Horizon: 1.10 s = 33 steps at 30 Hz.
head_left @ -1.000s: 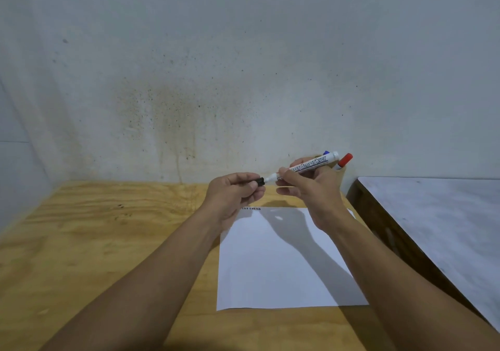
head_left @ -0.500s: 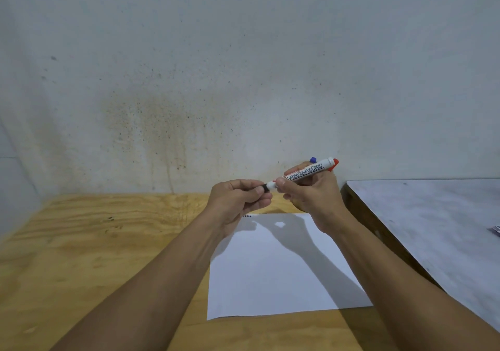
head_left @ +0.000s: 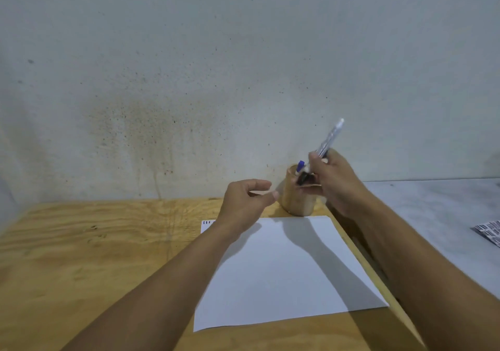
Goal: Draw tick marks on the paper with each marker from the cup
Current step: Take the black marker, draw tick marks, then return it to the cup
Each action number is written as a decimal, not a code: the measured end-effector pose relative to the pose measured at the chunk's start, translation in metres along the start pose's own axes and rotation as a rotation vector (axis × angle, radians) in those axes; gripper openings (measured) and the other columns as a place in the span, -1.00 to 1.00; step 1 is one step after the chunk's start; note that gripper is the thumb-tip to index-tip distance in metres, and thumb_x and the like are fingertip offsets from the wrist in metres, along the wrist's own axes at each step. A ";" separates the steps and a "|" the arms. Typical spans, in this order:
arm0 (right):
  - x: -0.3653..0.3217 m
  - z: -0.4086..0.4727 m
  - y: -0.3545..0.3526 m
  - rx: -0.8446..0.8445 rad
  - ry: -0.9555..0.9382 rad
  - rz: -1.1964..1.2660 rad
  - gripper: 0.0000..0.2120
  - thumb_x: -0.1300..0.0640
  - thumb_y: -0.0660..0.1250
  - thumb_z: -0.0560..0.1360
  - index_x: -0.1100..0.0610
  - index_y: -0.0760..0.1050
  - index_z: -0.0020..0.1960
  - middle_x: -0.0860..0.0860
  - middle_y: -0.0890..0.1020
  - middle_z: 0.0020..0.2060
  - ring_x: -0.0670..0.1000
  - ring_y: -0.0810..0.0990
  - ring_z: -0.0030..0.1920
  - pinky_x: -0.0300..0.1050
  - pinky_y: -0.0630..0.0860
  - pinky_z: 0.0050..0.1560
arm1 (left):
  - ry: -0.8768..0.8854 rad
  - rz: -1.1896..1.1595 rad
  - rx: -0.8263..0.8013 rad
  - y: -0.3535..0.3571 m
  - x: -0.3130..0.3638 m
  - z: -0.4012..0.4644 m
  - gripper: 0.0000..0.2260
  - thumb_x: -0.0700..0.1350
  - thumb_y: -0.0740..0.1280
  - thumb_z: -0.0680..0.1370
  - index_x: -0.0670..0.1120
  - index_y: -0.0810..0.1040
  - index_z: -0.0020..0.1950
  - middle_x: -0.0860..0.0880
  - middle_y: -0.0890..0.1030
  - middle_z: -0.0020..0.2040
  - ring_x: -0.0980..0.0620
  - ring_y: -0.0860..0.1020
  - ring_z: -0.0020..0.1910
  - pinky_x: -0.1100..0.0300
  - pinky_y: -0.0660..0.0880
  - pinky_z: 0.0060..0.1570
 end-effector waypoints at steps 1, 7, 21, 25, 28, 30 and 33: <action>-0.009 0.003 -0.011 0.026 0.012 -0.121 -0.76 0.07 0.11 0.67 0.25 0.38 0.17 0.15 0.58 -0.24 0.10 0.65 -0.32 0.05 0.66 -0.25 | 0.008 0.074 0.007 0.001 0.000 0.002 -0.74 -0.08 0.49 0.40 -0.08 0.64 0.06 -0.07 0.68 -0.04 -0.02 0.63 -0.14 0.09 0.59 -0.04; -0.057 0.038 -0.065 0.213 -0.108 -0.724 -0.68 -0.03 0.31 0.57 0.22 0.65 0.01 0.07 0.53 -0.36 0.06 0.45 -0.39 -0.03 0.47 -0.35 | 0.195 0.452 -0.030 0.023 0.022 0.017 -0.67 -0.09 0.41 0.46 -0.09 0.57 0.21 -0.01 0.59 0.21 0.04 0.53 0.18 0.19 0.44 0.14; -0.045 0.087 -0.049 0.194 -0.274 -0.900 -0.81 0.19 0.39 0.53 0.22 0.61 0.13 0.17 0.66 0.01 0.12 0.68 -0.10 -0.14 0.63 -0.09 | 0.458 0.824 -0.251 0.083 0.044 0.024 -0.55 -0.15 0.29 0.48 -0.03 0.35 0.38 -0.07 0.56 0.20 -0.10 0.50 0.12 -0.05 0.49 0.13; -0.019 0.091 -0.044 0.146 -0.251 -0.915 -0.86 0.18 0.32 0.56 0.14 0.54 0.11 0.14 0.67 0.01 0.10 0.64 -0.05 -0.06 0.57 0.00 | 0.468 0.832 -0.229 0.081 0.037 0.026 -0.60 -0.24 0.26 0.43 -0.13 0.45 0.28 -0.11 0.54 0.27 -0.16 0.51 0.16 -0.10 0.49 0.10; -0.004 0.090 -0.046 0.162 -0.214 -0.864 -0.88 0.10 0.38 0.54 0.11 0.47 -0.01 0.05 0.65 -0.15 0.02 0.62 -0.20 -0.17 0.55 -0.17 | 0.468 0.773 -0.238 0.079 0.036 0.027 -0.57 -0.27 0.25 0.42 -0.12 0.46 0.30 -0.07 0.50 0.34 -0.17 0.51 0.20 -0.09 0.50 0.11; 0.001 0.089 -0.048 0.182 -0.220 -0.825 -0.84 0.07 0.43 0.51 0.13 0.50 -0.05 0.02 0.63 -0.24 -0.07 0.61 -0.32 -0.31 0.49 -0.32 | 0.455 0.756 -0.243 0.078 0.038 0.026 -0.57 -0.29 0.25 0.42 -0.16 0.46 0.30 -0.09 0.49 0.35 -0.18 0.49 0.23 -0.08 0.48 0.15; 0.006 0.086 -0.051 0.218 -0.213 -0.750 -0.81 0.03 0.45 0.48 0.14 0.52 -0.06 -0.01 0.62 -0.28 -0.18 0.58 -0.40 -0.39 0.40 -0.42 | 0.428 0.746 -0.255 0.076 0.040 0.024 -0.53 -0.31 0.25 0.44 -0.14 0.42 0.35 -0.09 0.45 0.40 -0.17 0.45 0.29 -0.07 0.44 0.22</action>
Point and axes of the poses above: each hand's wrist, its own z-axis towards the middle knuckle, its own y-axis out of the palm, x = y × z, the point moved 9 cm from there along z, towards the middle knuckle
